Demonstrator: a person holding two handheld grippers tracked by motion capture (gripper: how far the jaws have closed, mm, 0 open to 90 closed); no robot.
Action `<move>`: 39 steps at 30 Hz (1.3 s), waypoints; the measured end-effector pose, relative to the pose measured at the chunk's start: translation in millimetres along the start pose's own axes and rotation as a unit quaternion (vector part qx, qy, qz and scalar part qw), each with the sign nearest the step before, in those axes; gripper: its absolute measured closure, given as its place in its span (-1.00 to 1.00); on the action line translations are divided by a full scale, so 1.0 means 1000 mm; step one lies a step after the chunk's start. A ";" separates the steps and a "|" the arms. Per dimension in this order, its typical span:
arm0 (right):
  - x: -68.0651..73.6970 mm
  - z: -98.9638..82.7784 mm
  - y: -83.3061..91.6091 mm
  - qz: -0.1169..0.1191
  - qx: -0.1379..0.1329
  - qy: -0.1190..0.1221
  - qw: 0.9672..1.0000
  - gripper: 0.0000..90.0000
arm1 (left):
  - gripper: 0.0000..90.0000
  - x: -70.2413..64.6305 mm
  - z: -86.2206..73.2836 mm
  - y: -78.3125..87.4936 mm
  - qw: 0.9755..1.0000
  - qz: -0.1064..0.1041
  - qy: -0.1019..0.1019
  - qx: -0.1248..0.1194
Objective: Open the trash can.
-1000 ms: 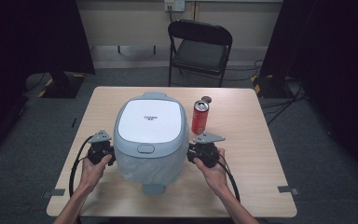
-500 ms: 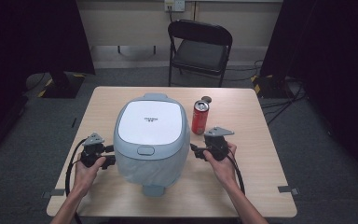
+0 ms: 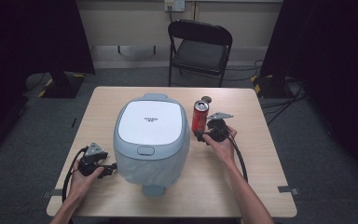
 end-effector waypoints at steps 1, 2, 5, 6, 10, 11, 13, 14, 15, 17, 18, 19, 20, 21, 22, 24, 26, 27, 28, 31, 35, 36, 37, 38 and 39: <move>-0.002 0.001 -0.003 -0.002 0.001 0.000 1.000 -0.63 | -0.39 0.000 0.000 0.000 1.000 0.002 -0.002 -0.003; -0.003 0.003 -0.006 -0.001 -0.003 0.000 1.000 -0.63 | -0.40 0.000 0.000 -0.001 1.000 -0.001 -0.001 -0.008; -0.006 0.008 -0.013 0.001 -0.014 -0.005 1.000 -0.63 | -0.44 0.001 -0.001 -0.001 1.000 -0.003 -0.005 -0.012; -0.006 0.009 -0.016 0.006 -0.013 -0.008 1.000 -0.63 | -0.45 0.002 -0.001 -0.001 1.000 0.000 -0.007 -0.009; -0.006 0.011 -0.024 0.000 -0.017 -0.006 1.000 -0.59 | -0.48 0.002 -0.001 -0.001 1.000 0.001 -0.006 -0.009; -0.008 0.011 -0.026 -0.005 -0.017 -0.005 1.000 -0.55 | -0.48 0.002 -0.001 -0.001 1.000 0.001 -0.006 -0.009; -0.008 0.010 -0.028 -0.005 -0.016 0.000 1.000 -0.36 | -0.48 0.002 -0.001 -0.001 1.000 0.001 -0.006 -0.009; -0.007 0.010 -0.029 -0.004 -0.015 0.000 1.000 -0.27 | -0.48 0.002 -0.001 -0.001 1.000 0.001 -0.006 -0.009; -0.006 0.009 -0.028 -0.001 -0.015 -0.001 1.000 -0.27 | -0.48 0.002 -0.001 -0.001 1.000 0.001 -0.006 -0.009; -0.006 0.008 -0.026 -0.003 -0.014 -0.002 1.000 -0.26 | -0.48 0.002 -0.001 -0.001 1.000 0.001 -0.006 -0.009; -0.006 0.007 -0.025 -0.004 -0.013 0.001 1.000 -0.26 | -0.48 0.002 -0.001 -0.001 1.000 0.001 -0.006 -0.009; -0.007 0.006 -0.023 -0.004 -0.013 0.001 1.000 -0.26 | -0.48 0.002 -0.001 -0.001 1.000 0.001 -0.006 -0.009; -0.007 0.005 -0.021 -0.001 -0.012 0.002 1.000 -0.26 | -0.48 0.002 -0.001 -0.001 1.000 0.001 -0.006 -0.009; -0.008 0.004 -0.018 -0.003 -0.013 0.002 1.000 -0.26 | -0.48 0.002 -0.001 -0.001 1.000 0.001 -0.006 -0.009; -0.008 0.004 -0.014 -0.005 -0.015 0.003 1.000 -0.26 | -0.48 0.002 -0.001 -0.001 1.000 0.001 -0.006 -0.009; -0.010 0.000 -0.007 -0.007 -0.013 0.002 1.000 -0.26 | -0.48 0.002 -0.001 -0.001 1.000 0.001 -0.006 -0.009; -0.011 -0.003 0.000 -0.005 -0.015 0.002 1.000 -0.25 | -0.48 0.002 -0.001 -0.001 1.000 0.001 -0.006 -0.009; -0.012 -0.006 0.005 -0.006 -0.015 0.002 1.000 -0.25 | -0.48 0.002 -0.001 -0.001 1.000 0.001 -0.006 -0.009; -0.012 -0.008 0.009 -0.006 -0.018 0.001 1.000 -0.25 | -0.48 0.002 -0.001 -0.001 1.000 0.001 -0.006 -0.009; -0.015 -0.014 0.022 -0.011 -0.016 0.000 1.000 -0.25 | -0.48 0.002 -0.001 -0.001 1.000 0.001 -0.006 -0.009; -0.016 -0.023 0.039 -0.009 -0.018 -0.003 1.000 -0.25 | -0.48 0.002 -0.001 -0.001 1.000 0.001 -0.006 -0.009; -0.016 -0.026 0.043 -0.008 -0.019 -0.003 1.000 -0.25 | -0.48 0.002 -0.001 -0.001 1.000 0.001 -0.006 -0.009; -0.016 -0.029 0.047 -0.010 -0.018 -0.007 1.000 -0.25 | -0.48 0.002 -0.001 -0.001 1.000 0.001 -0.006 -0.009; -0.016 -0.032 0.051 -0.010 -0.017 -0.009 1.000 -0.25 | -0.48 0.002 -0.001 -0.001 1.000 0.001 -0.006 -0.009; -0.017 -0.035 0.055 -0.011 -0.017 -0.008 1.000 -0.25 | -0.48 0.002 -0.001 -0.001 1.000 0.001 -0.006 -0.009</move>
Point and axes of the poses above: each handheld gripper's, and its own axes: y roughly backward along the jaws, z roughly out of its top, x roughly to its left, the point moved 8 cm from there along -y, roughly forward along the jaws, and after that the axes turned 13 degrees about -z, right-handed, at the moved point
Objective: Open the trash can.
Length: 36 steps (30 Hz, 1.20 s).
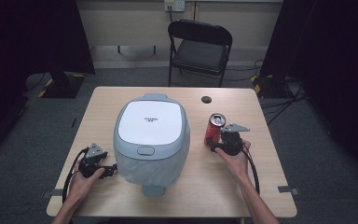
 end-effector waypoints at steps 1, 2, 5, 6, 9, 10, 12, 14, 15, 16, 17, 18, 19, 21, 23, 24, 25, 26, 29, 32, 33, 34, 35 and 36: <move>-0.001 -0.003 0.004 0.000 0.002 -0.001 1.000 -0.25 | -0.48 0.000 0.000 0.000 1.000 0.000 0.000 0.000; -0.001 -0.005 0.007 0.000 0.005 0.001 1.000 -0.25 | -0.48 0.000 0.000 0.000 1.000 0.000 0.000 0.000; -0.002 -0.009 0.019 -0.003 0.003 0.004 1.000 -0.25 | -0.48 0.000 0.000 0.000 1.000 0.000 0.000 0.000; -0.002 -0.012 0.023 -0.002 0.003 0.005 1.000 -0.25 | -0.48 0.000 0.000 0.000 1.000 0.000 0.000 0.000; -0.002 -0.021 0.033 -0.002 0.006 0.011 1.000 -0.25 | -0.48 0.000 0.000 0.000 1.000 0.000 0.000 0.000; -0.002 -0.025 0.035 -0.003 0.008 0.014 1.000 -0.25 | -0.48 0.000 0.000 0.000 1.000 0.000 0.000 0.000; -0.003 -0.031 0.040 -0.006 0.011 0.015 1.000 -0.25 | -0.48 0.000 0.000 0.000 1.000 0.000 0.001 0.000; -0.005 -0.035 0.045 -0.009 0.012 0.012 1.000 -0.25 | -0.48 0.000 0.000 0.000 1.000 0.000 0.001 0.000; -0.007 -0.037 0.046 -0.011 0.013 0.012 1.000 -0.25 | -0.48 0.000 0.000 0.000 1.000 0.000 0.001 0.000; -0.008 -0.039 0.047 -0.011 0.012 0.010 1.000 -0.25 | -0.48 0.000 0.000 0.000 1.000 0.000 0.001 0.000; -0.009 -0.041 0.048 -0.011 0.015 0.009 1.000 -0.26 | -0.48 0.000 0.000 0.000 1.000 0.000 0.001 0.000; -0.009 -0.042 0.047 -0.011 0.015 0.009 1.000 -0.26 | -0.48 0.000 0.000 0.000 1.000 0.000 0.001 0.000; -0.008 -0.043 0.047 -0.011 0.015 0.010 1.000 -0.26 | -0.48 0.000 0.000 0.000 1.000 0.000 0.000 0.000; -0.006 -0.047 0.044 -0.010 0.023 0.013 1.000 -0.26 | -0.48 0.000 0.000 0.000 1.000 0.000 0.001 0.000; -0.005 -0.048 0.042 -0.012 0.021 0.013 1.000 -0.26 | -0.48 0.000 0.000 0.000 1.000 0.000 0.001 0.000; -0.005 -0.047 0.042 -0.011 0.021 0.013 1.000 -0.26 | -0.48 0.000 0.000 0.000 1.000 0.001 0.001 0.000; -0.005 -0.047 0.042 -0.011 0.021 0.013 1.000 -0.26 | -0.48 0.000 0.000 0.000 1.000 0.001 0.001 0.000; -0.005 -0.048 0.042 -0.011 0.020 0.013 1.000 -0.26 | -0.48 0.000 0.000 0.000 1.000 0.001 0.002 0.000; -0.005 -0.048 0.042 -0.006 0.015 0.010 1.000 -0.38 | -0.48 -0.001 0.000 0.000 1.000 0.003 0.006 -0.001; -0.007 -0.050 0.045 -0.009 0.019 0.005 1.000 -0.55 | -0.48 -0.001 0.000 0.001 1.000 0.003 0.008 0.004; -0.009 -0.052 0.047 -0.011 0.017 0.005 1.000 -0.57 | -0.48 -0.001 0.000 0.001 1.000 0.003 0.008 0.006; -0.010 -0.054 0.048 -0.014 0.020 0.004 1.000 -0.60 | -0.48 -0.002 -0.001 0.001 1.000 0.001 0.009 0.008; -0.011 -0.057 0.050 -0.013 0.024 0.000 1.000 -0.61 | -0.47 -0.002 -0.001 0.002 1.000 0.001 0.009 0.011; -0.013 -0.060 0.052 -0.014 0.024 -0.002 1.000 -0.61 | -0.47 -0.002 -0.001 0.002 1.000 0.000 0.009 0.012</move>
Point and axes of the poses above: each handheld gripper's, and its own axes: y roughly backward along the jaws, z roughly out of its top, x roughly to its left, the point moved 8 cm from there along -y, roughly forward along the jaws, and after that the axes turned 13 degrees about -z, right-handed, at the moved point
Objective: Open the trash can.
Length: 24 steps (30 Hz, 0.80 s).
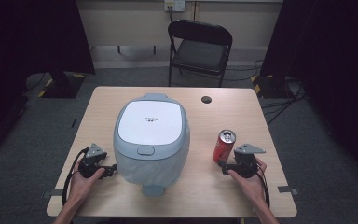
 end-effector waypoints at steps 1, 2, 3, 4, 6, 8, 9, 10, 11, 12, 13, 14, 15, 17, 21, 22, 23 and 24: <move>0.000 -0.004 0.002 0.002 0.003 0.000 1.000 -0.61 | -0.47 0.000 0.000 0.000 1.000 -0.002 0.001 0.001; 0.000 -0.009 0.004 0.002 0.008 0.004 1.000 -0.60 | -0.47 -0.001 0.000 0.000 1.000 -0.003 0.002 0.001; 0.000 -0.013 0.005 0.001 0.015 0.006 1.000 -0.59 | -0.47 -0.001 0.000 0.000 1.000 -0.004 0.003 0.001; 0.001 -0.016 0.006 0.002 0.019 0.007 1.000 -0.58 | -0.47 -0.001 0.000 0.001 1.000 -0.006 0.005 0.002; 0.002 -0.021 0.008 0.003 0.023 0.010 1.000 -0.56 | -0.46 -0.001 0.000 0.003 1.000 -0.011 0.008 0.001; 0.003 -0.026 0.008 -0.001 0.033 0.017 0.999 -0.55 | -0.46 -0.002 0.001 0.005 1.000 -0.018 0.015 -0.003; 0.003 -0.028 0.008 0.000 0.037 0.018 0.999 -0.54 | -0.46 -0.003 0.003 0.007 0.999 -0.024 0.018 -0.010; 0.003 -0.030 0.008 0.000 0.038 0.018 0.999 -0.54 | -0.46 -0.004 0.005 0.009 0.999 -0.030 0.022 -0.020; 0.003 -0.032 0.007 -0.001 0.043 0.018 0.999 -0.55 | -0.46 -0.006 0.008 0.012 0.999 -0.034 0.024 -0.029; 0.003 -0.034 0.006 -0.002 0.046 0.021 0.999 -0.57 | -0.44 -0.007 0.012 0.016 0.998 -0.036 0.024 -0.036; 0.003 -0.034 0.005 -0.005 0.045 0.024 0.999 -0.58 | -0.44 -0.009 0.015 0.019 0.998 -0.041 0.025 -0.045; 0.003 -0.034 0.005 -0.006 0.045 0.026 0.999 -0.60 | -0.44 -0.010 0.019 0.023 0.997 -0.043 0.024 -0.052; 0.003 -0.034 0.004 -0.005 0.043 0.025 0.999 -0.62 | -0.43 -0.012 0.022 0.027 0.997 -0.049 0.028 -0.061; 0.003 -0.034 0.003 -0.006 0.035 0.027 0.999 -0.64 | -0.42 -0.016 0.031 0.037 0.994 -0.060 0.032 -0.084; 0.002 -0.035 0.004 -0.002 0.035 0.029 0.999 -0.64 | -0.39 -0.025 0.049 0.061 0.990 -0.073 0.026 -0.119; 0.002 -0.035 0.004 -0.001 0.035 0.029 0.999 -0.64 | -0.38 -0.027 0.053 0.067 0.989 -0.076 0.026 -0.127; 0.002 -0.035 0.004 -0.002 0.034 0.028 0.999 -0.64 | -0.34 -0.030 0.058 0.073 0.988 -0.078 0.024 -0.134; 0.002 -0.035 0.004 -0.002 0.035 0.029 0.999 -0.64 | -0.29 -0.033 0.062 0.078 0.986 -0.082 0.021 -0.144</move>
Point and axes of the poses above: each handheld gripper's, and its own axes: y roughly backward along the jaws, z roughly out of its top, x roughly to its left, the point moved 8 cm from there along -y, roughly forward along the jaws, and after that the axes turned 13 degrees about -z, right-handed, at the moved point
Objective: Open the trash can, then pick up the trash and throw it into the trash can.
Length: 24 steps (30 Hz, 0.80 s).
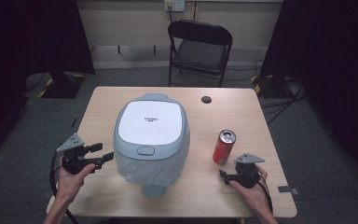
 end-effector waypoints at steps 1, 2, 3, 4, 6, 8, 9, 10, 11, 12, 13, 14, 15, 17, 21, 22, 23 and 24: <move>0.000 0.000 0.000 0.000 0.000 0.000 1.000 -0.64 | -0.26 -0.004 0.005 0.003 1.000 -0.006 0.000 -0.009; 0.000 0.000 0.000 0.000 0.000 -0.001 1.000 -0.64 | -0.25 -0.008 0.010 0.005 1.000 -0.012 0.000 -0.016; 0.000 0.000 0.000 0.000 0.000 -0.001 1.000 -0.64 | -0.21 -0.011 0.015 0.007 1.000 -0.013 -0.005 -0.023; 0.000 0.000 0.000 0.000 0.000 -0.001 1.000 -0.64 | -0.16 -0.015 0.019 0.009 1.000 -0.015 -0.010 -0.023; 0.000 0.000 0.000 0.000 0.000 0.000 1.000 -0.64 | -0.11 -0.022 0.027 0.012 0.999 -0.025 -0.015 -0.026; 0.000 0.000 0.000 0.000 0.000 -0.001 1.000 -0.64 | 0.01 -0.029 0.038 0.016 0.999 -0.026 -0.028 -0.030; 0.000 0.000 0.000 0.000 0.000 0.000 1.000 -0.64 | 0.07 -0.031 0.041 0.018 0.999 -0.031 -0.030 -0.034; 0.000 0.000 0.000 0.000 0.000 0.000 1.000 -0.64 | 0.13 -0.035 0.046 0.020 0.998 -0.038 -0.033 -0.041; 0.000 0.000 0.000 0.000 0.000 0.000 1.000 -0.64 | 0.21 -0.039 0.052 0.023 0.997 -0.041 -0.038 -0.048; 0.000 0.000 0.000 0.000 0.000 0.000 1.000 -0.64 | 0.27 -0.043 0.057 0.025 0.996 -0.049 -0.042 -0.058; 0.000 0.000 0.000 0.000 0.000 0.000 1.000 -0.64 | 0.36 -0.047 0.062 0.028 0.995 -0.053 -0.046 -0.066; 0.000 0.000 0.000 0.000 0.000 -0.001 1.000 -0.64 | 0.43 -0.051 0.067 0.031 0.995 -0.054 -0.051 -0.073; 0.000 0.000 0.000 0.000 0.000 -0.001 1.000 -0.64 | 0.51 -0.055 0.072 0.034 0.994 -0.061 -0.057 -0.078; 0.000 0.000 0.000 0.000 0.000 -0.001 1.000 -0.64 | 0.62 -0.064 0.082 0.037 0.991 -0.075 -0.068 -0.085; 0.000 0.000 0.000 0.000 0.000 -0.001 1.000 -0.64 | 0.83 -0.082 0.096 0.036 0.988 -0.089 -0.089 -0.088; 0.000 0.000 0.000 0.000 0.000 -0.001 1.000 -0.64 | 0.89 -0.087 0.099 0.035 0.987 -0.094 -0.093 -0.090; 0.000 0.000 0.000 0.000 0.000 -0.001 1.000 -0.64 | 0.93 -0.091 0.103 0.034 0.986 -0.096 -0.101 -0.093; 0.000 0.000 0.000 0.000 0.000 -0.001 1.000 -0.64 | 0.96 -0.096 0.106 0.033 0.985 -0.103 -0.103 -0.098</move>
Point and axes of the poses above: each handheld gripper's, and its own axes: y roughly backward along the jaws, z roughly out of its top, x roughly to its left, the point moved 8 cm from there along -y, roughly forward along the jaws, and after that the axes turned 13 degrees about -z, right-handed, at the moved point
